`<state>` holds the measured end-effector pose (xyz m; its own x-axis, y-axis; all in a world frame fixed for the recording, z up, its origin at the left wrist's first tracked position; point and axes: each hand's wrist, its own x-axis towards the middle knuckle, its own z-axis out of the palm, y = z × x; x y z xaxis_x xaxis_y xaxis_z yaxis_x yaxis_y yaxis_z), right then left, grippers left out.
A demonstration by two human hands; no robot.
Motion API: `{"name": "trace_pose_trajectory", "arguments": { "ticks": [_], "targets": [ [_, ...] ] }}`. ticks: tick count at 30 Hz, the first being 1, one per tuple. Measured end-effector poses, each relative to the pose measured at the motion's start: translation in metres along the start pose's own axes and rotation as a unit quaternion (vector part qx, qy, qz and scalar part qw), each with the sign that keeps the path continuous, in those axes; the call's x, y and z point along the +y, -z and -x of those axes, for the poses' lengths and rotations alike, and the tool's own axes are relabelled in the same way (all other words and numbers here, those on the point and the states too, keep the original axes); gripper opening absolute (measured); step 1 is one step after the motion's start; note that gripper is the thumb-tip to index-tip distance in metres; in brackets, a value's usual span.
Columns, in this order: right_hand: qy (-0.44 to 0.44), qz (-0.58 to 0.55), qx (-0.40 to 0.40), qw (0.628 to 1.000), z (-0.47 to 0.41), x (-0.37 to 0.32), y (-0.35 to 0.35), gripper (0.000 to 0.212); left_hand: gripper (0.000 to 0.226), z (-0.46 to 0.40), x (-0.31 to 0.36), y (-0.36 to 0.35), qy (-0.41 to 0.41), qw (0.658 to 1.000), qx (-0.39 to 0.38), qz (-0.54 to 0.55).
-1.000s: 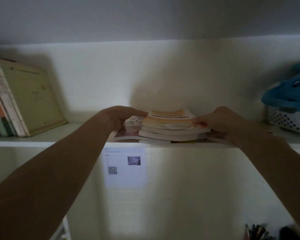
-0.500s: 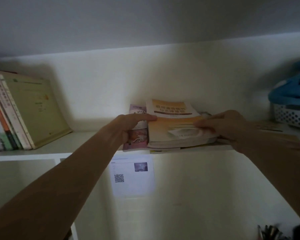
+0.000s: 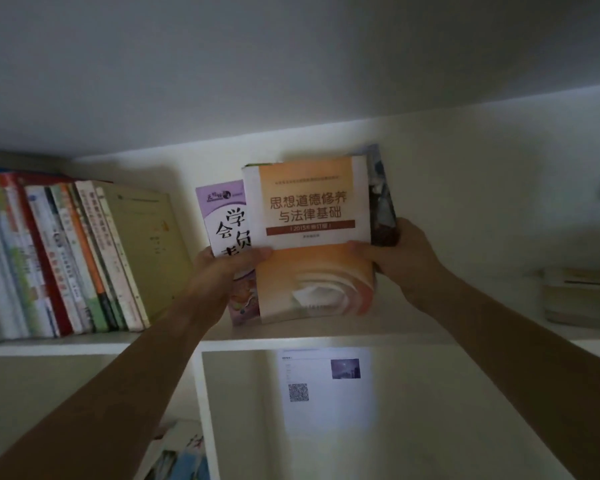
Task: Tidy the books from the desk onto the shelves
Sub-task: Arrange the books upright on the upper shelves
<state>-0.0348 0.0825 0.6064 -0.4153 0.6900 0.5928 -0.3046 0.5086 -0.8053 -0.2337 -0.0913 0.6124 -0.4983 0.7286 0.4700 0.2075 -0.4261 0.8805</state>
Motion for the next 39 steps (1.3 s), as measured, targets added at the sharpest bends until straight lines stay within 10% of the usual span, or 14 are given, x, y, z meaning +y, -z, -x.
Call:
{"name": "trace_pose_trajectory", "arguments": {
  "ticks": [12,18,39],
  "targets": [
    [-0.018,0.009,-0.168,0.986,-0.002,0.013,-0.004,0.048,0.048,-0.022,-0.011,0.001,-0.013,0.997,-0.075,-0.002],
    [-0.112,-0.143,0.046,0.982,-0.008,0.009,0.004,0.033,0.036,-0.024,-0.017,-0.003,-0.005,0.999,-0.032,0.021],
    [-0.014,-0.097,0.060,0.993,-0.015,0.004,0.029,0.022,0.055,-0.037,-0.033,0.002,0.012,0.996,-0.055,0.073]
  ]
}}
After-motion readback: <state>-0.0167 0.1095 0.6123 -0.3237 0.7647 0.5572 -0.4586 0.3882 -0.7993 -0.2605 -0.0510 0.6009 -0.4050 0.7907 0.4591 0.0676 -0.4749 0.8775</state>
